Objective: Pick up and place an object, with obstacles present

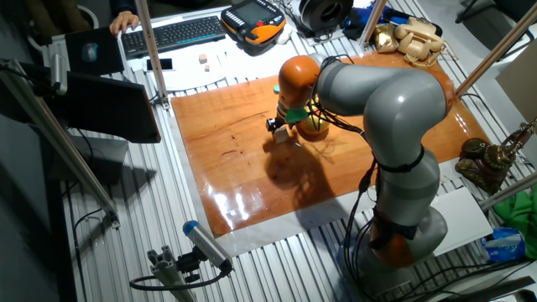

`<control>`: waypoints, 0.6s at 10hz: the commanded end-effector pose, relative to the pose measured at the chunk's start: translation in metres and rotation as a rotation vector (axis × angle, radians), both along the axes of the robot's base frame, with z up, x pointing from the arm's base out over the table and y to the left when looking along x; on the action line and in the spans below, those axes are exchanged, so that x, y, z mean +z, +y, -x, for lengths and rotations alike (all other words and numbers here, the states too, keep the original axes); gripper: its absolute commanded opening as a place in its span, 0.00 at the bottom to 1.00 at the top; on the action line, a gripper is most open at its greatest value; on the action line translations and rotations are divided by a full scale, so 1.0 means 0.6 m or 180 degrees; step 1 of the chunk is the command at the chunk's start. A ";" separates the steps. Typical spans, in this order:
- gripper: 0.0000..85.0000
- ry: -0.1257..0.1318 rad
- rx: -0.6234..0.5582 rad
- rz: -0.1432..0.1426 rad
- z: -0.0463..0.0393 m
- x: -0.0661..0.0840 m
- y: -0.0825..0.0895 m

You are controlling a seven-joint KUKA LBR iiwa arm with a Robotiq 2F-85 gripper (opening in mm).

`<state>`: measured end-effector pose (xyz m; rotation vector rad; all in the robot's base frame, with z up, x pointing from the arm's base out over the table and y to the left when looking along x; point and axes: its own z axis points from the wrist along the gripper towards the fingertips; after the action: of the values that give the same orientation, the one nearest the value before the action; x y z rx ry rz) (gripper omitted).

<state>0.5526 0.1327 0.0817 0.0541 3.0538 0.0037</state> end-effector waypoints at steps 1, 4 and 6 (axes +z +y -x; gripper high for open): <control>0.80 -0.0021 -0.0027 -0.0020 0.001 0.013 0.000; 0.40 0.0095 0.0086 -0.0050 -0.003 0.074 -0.019; 0.00 0.0129 0.0130 -0.0023 0.003 0.112 -0.029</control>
<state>0.5511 0.1154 0.1416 -0.0091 3.0950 0.0166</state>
